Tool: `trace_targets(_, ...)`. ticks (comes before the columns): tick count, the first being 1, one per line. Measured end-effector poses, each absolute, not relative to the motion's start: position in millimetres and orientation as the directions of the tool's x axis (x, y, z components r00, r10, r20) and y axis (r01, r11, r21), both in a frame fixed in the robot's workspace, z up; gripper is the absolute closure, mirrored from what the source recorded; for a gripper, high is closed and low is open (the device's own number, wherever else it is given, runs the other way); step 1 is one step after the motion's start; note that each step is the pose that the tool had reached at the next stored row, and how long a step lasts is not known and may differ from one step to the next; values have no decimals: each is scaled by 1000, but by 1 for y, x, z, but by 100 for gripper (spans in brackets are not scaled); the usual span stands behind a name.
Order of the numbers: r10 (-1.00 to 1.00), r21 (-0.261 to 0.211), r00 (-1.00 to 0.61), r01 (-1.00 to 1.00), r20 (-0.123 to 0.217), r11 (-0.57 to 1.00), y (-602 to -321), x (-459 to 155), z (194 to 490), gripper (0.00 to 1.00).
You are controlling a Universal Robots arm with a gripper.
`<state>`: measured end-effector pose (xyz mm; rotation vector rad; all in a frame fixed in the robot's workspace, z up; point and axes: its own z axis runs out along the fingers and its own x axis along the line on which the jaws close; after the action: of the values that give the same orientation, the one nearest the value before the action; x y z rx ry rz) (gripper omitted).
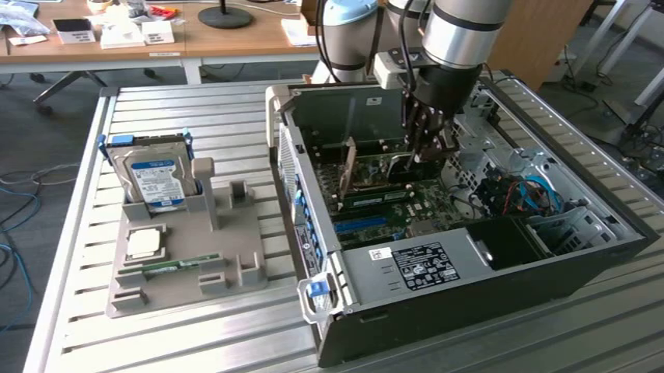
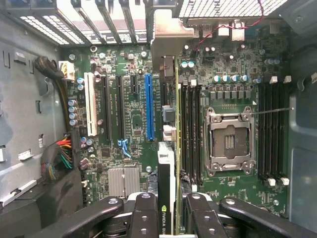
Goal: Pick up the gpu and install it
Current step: 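Insert the gpu into the slot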
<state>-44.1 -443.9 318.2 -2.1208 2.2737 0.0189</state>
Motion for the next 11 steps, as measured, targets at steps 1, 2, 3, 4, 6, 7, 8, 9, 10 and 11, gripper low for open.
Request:
trace_targets(1,-997,-13,-69,-997,-32,70,-444,-44,318,73)
trace_targets(2,-997,-13,-69,-997,-32,69,-445,-44,317,73)
trace_targets(3,-997,-13,-69,-997,-32,70,-445,-44,317,73)
trace_targets(4,-997,-13,-69,-997,-32,70,-446,-44,316,73)
trace_targets(6,-997,-13,-69,-997,-32,70,-448,-44,315,73)
trace_targets(7,-997,-13,-69,-997,-32,70,-448,-44,314,73)
trace_targets(8,-997,-13,-69,-997,-32,70,-449,-45,313,73)
trace_targets(9,-997,-13,-69,-997,-32,70,-449,-45,311,73)
trace_targets(10,-997,-13,-69,-997,-32,70,-449,-45,310,73)
trace_targets(11,-997,-13,-69,-997,-32,70,-449,-45,309,73)
